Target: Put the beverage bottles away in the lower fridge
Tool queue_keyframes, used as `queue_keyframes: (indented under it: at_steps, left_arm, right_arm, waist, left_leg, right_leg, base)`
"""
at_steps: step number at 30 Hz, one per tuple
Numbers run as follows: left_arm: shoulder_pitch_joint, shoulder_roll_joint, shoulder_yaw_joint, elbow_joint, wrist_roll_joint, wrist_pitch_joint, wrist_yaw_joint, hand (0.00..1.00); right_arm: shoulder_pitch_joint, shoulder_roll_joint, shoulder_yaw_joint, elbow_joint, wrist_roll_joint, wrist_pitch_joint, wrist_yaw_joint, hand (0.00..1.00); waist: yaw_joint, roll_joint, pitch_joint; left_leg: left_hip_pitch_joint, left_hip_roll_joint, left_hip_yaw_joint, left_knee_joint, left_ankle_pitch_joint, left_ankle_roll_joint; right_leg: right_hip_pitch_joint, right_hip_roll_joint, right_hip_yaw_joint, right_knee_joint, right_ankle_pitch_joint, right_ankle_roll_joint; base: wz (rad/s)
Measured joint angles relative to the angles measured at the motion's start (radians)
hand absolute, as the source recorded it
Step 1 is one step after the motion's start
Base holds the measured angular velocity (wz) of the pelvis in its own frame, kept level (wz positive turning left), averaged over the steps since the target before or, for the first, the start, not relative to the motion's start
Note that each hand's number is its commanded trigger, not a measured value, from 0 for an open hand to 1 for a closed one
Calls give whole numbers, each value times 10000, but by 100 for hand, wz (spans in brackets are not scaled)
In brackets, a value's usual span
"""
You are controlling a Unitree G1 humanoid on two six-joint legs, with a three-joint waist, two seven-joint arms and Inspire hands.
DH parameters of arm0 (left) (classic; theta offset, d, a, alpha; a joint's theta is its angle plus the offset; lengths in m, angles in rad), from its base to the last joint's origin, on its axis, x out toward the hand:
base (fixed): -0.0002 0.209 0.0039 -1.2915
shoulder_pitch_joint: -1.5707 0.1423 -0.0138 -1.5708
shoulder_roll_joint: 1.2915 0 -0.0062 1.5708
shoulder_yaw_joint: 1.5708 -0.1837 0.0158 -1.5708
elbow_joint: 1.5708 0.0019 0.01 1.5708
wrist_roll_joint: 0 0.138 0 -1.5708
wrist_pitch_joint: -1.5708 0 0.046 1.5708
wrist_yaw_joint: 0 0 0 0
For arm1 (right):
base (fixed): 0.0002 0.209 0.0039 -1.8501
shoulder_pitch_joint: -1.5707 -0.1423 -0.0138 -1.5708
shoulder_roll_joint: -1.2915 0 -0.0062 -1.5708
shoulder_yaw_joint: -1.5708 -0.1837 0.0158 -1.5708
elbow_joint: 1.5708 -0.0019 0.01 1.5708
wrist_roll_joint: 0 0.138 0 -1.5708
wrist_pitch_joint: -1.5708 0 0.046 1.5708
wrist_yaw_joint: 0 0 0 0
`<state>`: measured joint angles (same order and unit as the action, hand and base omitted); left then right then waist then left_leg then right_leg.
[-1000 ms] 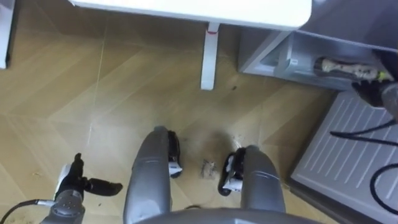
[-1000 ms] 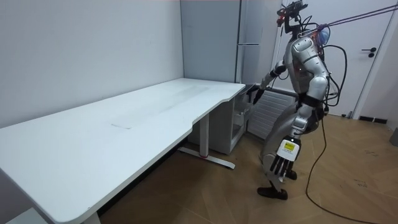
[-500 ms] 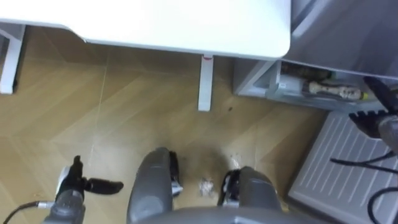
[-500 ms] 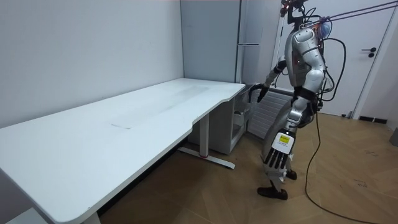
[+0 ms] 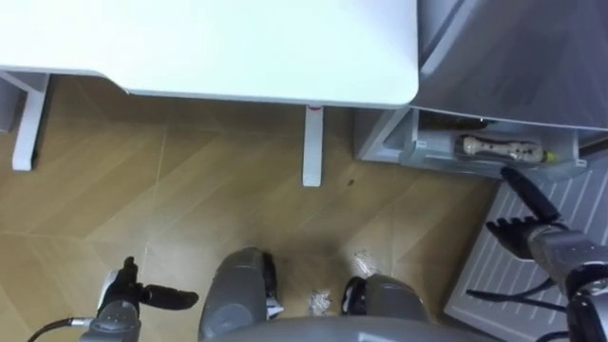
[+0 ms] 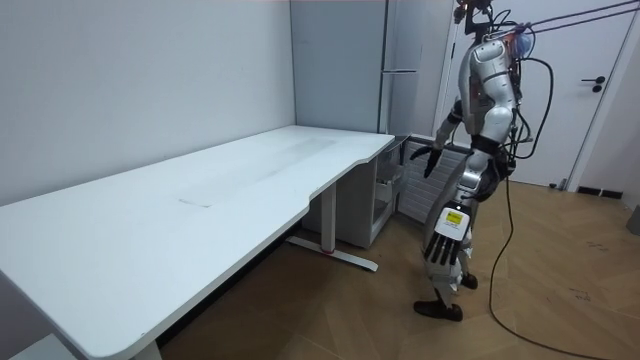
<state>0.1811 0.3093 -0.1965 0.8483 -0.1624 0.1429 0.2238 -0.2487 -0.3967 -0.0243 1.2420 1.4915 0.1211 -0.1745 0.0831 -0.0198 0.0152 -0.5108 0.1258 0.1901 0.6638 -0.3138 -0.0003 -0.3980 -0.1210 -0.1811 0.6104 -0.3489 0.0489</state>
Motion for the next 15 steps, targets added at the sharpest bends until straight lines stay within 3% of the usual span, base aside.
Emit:
queue_keyframes:
  at_steps: [4,8,15]
  left_arm:
    - [-15,-107,-1,70,-3,-143,8,0]
    - [-245,-218,-1,379,-9,-357,101,0]
    - [-404,-259,182,465,66,-693,134,0]
  right_arm:
    - [11,239,-158,48,274,-42,13,0]
    - [11,500,-726,45,1212,-414,32,0]
    - [12,623,-1292,-31,1351,-896,317,0]
  waist:
    - [-44,86,38]
    - [-69,166,89]
    - [-108,275,54]
  left_leg:
    - [3,-7,3,-83,97,-5]
    - [-32,-32,-3,-137,162,13]
    - [-194,-147,-10,-62,163,35]
  right_leg:
    - [-20,-12,-23,-15,19,-34]
    - [-31,-80,-129,-19,10,-50]
    - [-249,-202,-114,151,-19,-1]
  base:
    - [1]
    - [4]
    - [1]
